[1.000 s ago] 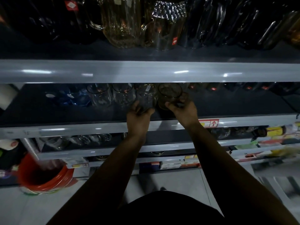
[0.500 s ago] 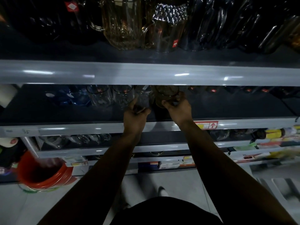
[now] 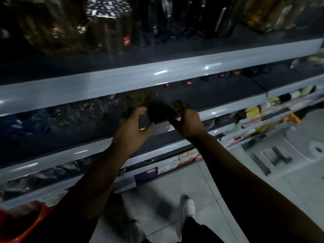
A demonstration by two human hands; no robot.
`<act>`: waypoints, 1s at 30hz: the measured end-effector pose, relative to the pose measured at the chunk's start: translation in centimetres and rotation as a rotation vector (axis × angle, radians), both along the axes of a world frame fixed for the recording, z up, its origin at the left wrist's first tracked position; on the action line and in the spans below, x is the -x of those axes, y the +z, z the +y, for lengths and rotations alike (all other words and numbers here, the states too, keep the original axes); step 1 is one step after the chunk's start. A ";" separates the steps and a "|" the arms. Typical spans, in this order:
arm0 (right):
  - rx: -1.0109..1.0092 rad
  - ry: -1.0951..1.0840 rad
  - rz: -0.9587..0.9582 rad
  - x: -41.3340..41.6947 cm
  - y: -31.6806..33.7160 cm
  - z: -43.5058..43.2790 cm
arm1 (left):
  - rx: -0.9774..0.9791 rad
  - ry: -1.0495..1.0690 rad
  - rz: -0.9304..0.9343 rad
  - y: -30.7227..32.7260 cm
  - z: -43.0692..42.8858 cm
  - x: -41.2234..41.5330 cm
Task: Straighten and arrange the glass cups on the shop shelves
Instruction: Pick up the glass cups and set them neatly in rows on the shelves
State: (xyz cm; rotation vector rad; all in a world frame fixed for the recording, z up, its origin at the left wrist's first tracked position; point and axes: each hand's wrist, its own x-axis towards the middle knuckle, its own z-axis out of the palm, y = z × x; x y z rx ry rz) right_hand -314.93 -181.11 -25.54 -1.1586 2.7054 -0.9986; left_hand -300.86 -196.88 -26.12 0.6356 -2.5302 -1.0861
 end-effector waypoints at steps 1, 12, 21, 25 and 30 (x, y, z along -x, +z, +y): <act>-0.004 -0.016 -0.006 0.6 0.1 1.3 | 0.026 -0.020 -0.005 0.4 1.0 0.8; -0.012 -0.222 -0.037 12.4 2.8 22.1 | 0.057 -0.136 0.076 2.9 20.6 15.9; 0.095 -0.377 -0.100 23.7 4.5 37.2 | -0.034 -0.171 0.101 3.9 34.9 27.6; 0.163 -0.441 -0.137 28.6 3.9 40.0 | -0.076 -0.197 0.075 3.3 37.7 33.2; 0.200 -0.492 -0.131 35.0 2.6 41.6 | -0.188 -0.156 0.100 2.0 38.2 40.5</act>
